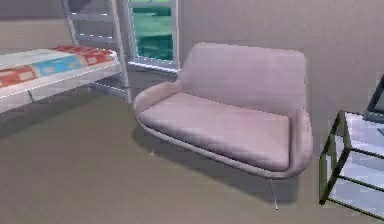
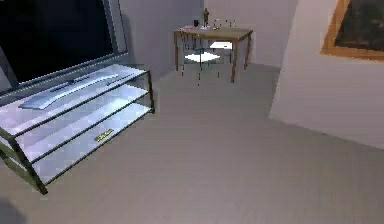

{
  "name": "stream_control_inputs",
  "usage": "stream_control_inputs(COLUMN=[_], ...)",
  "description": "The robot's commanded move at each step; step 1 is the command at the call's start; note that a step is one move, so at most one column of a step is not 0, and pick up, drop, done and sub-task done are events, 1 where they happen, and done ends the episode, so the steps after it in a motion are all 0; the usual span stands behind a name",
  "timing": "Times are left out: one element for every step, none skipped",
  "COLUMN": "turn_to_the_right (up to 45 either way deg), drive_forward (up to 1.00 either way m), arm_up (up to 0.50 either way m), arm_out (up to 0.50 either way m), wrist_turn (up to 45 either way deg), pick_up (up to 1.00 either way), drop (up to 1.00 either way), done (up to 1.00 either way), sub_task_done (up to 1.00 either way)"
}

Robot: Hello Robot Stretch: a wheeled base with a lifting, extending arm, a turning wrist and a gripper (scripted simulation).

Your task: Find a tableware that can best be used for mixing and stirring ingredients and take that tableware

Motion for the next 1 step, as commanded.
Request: stream_control_inputs(turn_to_the_right=[45.0], drive_forward=[0.0], arm_up=[0.0], arm_out=[0.0], wrist_turn=[0.0], pick_up=[0.0], drop=[0.0], done=[0.0], sub_task_done=[0.0])
